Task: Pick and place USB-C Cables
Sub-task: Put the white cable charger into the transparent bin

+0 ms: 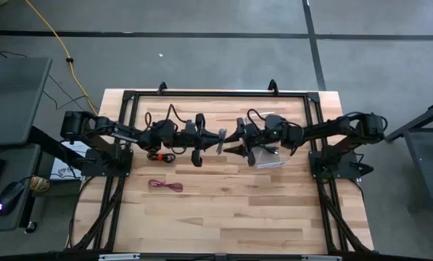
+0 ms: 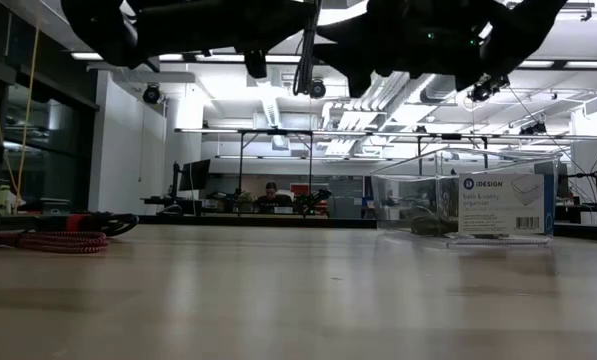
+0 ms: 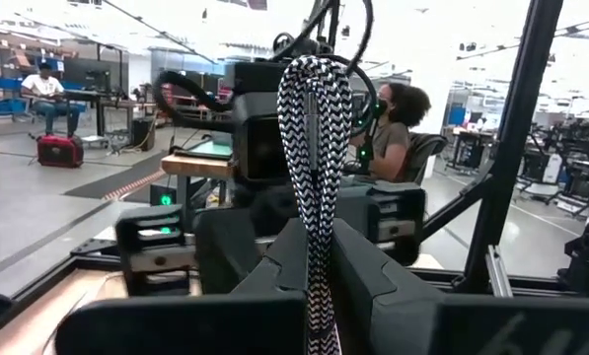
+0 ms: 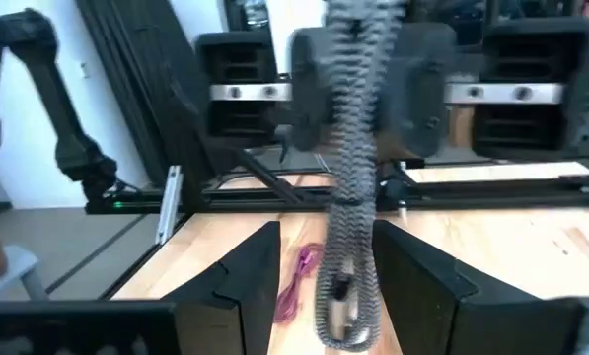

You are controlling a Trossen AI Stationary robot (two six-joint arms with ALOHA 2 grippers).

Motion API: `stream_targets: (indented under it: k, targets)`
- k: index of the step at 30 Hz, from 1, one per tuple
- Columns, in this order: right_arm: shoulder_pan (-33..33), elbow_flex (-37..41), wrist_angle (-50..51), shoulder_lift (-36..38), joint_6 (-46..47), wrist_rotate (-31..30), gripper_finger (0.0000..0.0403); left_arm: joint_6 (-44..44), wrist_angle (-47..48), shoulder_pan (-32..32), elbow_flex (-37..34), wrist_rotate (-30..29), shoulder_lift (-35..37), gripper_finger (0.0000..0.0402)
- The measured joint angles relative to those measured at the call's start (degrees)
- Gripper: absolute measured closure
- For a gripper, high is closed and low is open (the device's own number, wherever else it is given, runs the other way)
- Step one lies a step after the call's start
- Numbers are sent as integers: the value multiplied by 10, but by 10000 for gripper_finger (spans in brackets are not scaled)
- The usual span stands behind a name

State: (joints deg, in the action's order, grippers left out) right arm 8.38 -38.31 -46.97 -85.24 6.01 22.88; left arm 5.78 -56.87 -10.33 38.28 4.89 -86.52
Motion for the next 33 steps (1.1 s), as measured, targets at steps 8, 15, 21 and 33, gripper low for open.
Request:
stream_targets:
  k: [8, 15, 21, 33]
  targets:
    - [-26, 0, -3, 1, -15, -27, 249, -4, -1, 8, 0, -14, 0, 401]
    - [-37, 0, 1, 1, -24, -121, 249, -15, -30, 34, 0, -40, 0, 401]
    - [-42, 0, -9, 1, -24, -66, 249, -21, -32, 41, 3, -68, -8, 401]
    - [-59, 2, -1, 1, -35, -94, 249, -4, -30, 48, 75, -51, -98, 401]
